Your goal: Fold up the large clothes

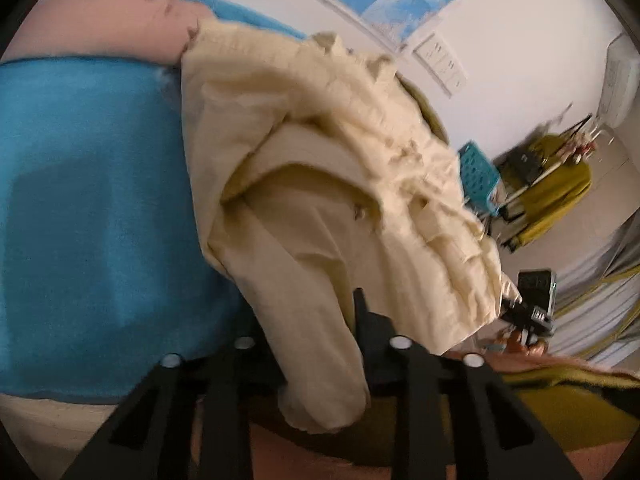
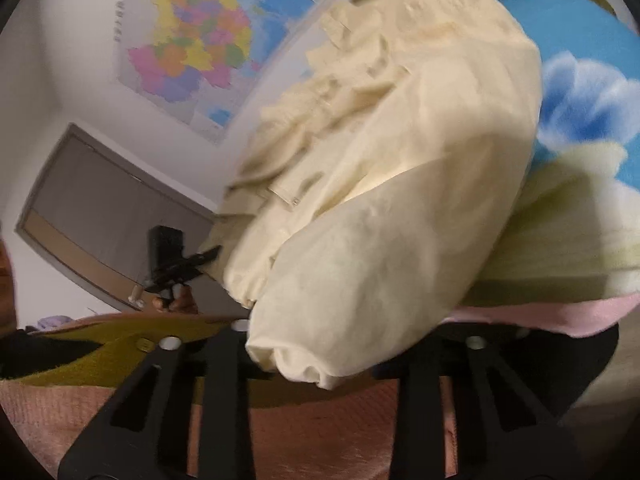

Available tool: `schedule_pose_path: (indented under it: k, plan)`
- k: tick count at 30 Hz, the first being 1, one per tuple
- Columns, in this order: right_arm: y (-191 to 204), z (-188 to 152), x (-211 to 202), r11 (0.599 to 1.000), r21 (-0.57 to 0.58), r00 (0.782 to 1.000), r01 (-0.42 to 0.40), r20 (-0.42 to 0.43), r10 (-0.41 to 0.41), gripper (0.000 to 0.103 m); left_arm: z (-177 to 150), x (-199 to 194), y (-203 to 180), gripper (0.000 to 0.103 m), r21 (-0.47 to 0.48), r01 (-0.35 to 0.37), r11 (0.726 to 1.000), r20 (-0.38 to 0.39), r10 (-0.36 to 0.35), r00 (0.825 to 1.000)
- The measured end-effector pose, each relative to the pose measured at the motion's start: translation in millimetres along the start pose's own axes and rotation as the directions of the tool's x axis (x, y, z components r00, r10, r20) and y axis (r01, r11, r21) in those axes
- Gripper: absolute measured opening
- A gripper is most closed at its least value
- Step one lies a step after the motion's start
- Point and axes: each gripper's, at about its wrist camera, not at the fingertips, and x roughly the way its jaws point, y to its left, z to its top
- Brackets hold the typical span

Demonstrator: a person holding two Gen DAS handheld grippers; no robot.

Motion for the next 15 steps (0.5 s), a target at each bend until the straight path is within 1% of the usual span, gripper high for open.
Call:
schedule_pose_path:
  k: [1,2,5,8,10,12,15]
  plan:
    - [3.5,1.6,-3.0,1.000,-0.006,1.000,-0.013,0.020,0.013,0.020,3.9,-8.7,-6.9,0.018,0.009,0.008,1.000,0.036,-0.009,0.999]
    - [9.6,3.5,-7.0,0.999,-0.021,0.999,-0.025,0.043,0.025,0.019,6.4,-14.1,-11.9,0.017,0.021,0.010,1.000,0.059,-0.011,0.998]
    - [29.1,10.4,-14.0,0.997,-0.074,0.995,-0.033,0.088,0.040,0.017,15.6,-27.9,-24.0,0.015,0.042,0.003,0.999,0.098,-0.007,0.995]
    - [39.0,19.4,-20.3,0.995,-0.086,0.989,-0.043,0.135,0.054,0.017,25.0,-36.0,-25.8,0.015,0.022,0.025,0.999,0.109,-0.027,0.994]
    - [41.7,26.6,-24.7,0.995,-0.085,0.984,-0.046,0.169,0.060,0.016,30.7,-39.5,-23.6,0.015,0.001,0.054,0.999,0.113,-0.054,0.992]
    - [39.6,32.8,-30.7,0.995,-0.072,0.978,-0.068,0.193,0.080,0.016,35.1,-42.2,-23.1,0.015,-0.002,0.056,0.998,0.120,-0.056,0.991]
    - [47.0,45.8,-29.2,0.995,-0.069,0.971,-0.068,0.223,0.082,0.016,42.2,-43.4,-24.9,0.015,-0.013,0.060,0.998,0.109,-0.058,0.992]
